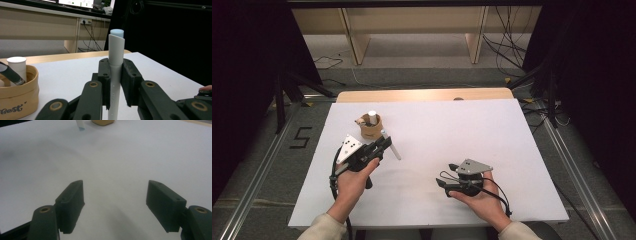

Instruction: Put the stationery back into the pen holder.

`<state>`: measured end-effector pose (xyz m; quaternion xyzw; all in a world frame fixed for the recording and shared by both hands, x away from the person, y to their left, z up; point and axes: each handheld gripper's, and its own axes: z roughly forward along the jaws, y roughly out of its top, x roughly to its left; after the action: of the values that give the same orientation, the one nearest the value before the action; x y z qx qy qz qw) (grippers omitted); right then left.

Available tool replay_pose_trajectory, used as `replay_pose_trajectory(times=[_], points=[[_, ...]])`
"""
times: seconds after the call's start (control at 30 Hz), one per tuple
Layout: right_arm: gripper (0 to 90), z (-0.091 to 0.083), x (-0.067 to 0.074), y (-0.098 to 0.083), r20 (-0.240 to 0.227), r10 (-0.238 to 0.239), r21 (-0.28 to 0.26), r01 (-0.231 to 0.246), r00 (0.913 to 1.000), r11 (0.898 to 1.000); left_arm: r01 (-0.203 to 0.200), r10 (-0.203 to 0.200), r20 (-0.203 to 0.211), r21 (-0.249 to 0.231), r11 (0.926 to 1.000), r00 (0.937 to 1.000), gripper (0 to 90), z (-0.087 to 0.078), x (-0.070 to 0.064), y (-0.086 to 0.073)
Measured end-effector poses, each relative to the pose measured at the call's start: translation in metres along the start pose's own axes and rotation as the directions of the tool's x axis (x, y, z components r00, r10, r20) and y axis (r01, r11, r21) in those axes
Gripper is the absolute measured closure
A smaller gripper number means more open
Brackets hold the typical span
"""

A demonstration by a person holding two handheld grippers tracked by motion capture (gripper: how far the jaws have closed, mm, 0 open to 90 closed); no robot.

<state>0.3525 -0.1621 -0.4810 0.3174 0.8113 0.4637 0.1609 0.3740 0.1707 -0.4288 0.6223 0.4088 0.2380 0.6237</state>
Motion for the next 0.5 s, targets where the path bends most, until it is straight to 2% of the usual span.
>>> replay_pose_trajectory(times=[0.27, 0.5], points=[[29.6, -0.006, -0.005, -0.005, -0.016, -0.009, 0.024, 0.01, 0.9998, 1.0, -0.006, 0.006, -0.012, -0.008, 1.0, 0.9999, 78.1, 0.001, 0.003, 0.003], [29.1, -0.014, -0.009, -0.01, -0.008, -0.005, 0.035, 0.006, 1.0, 0.999, -0.019, 0.019, -0.027, -0.017, 0.9997, 0.9995, 78.1, 0.001, 0.007, 0.007]])
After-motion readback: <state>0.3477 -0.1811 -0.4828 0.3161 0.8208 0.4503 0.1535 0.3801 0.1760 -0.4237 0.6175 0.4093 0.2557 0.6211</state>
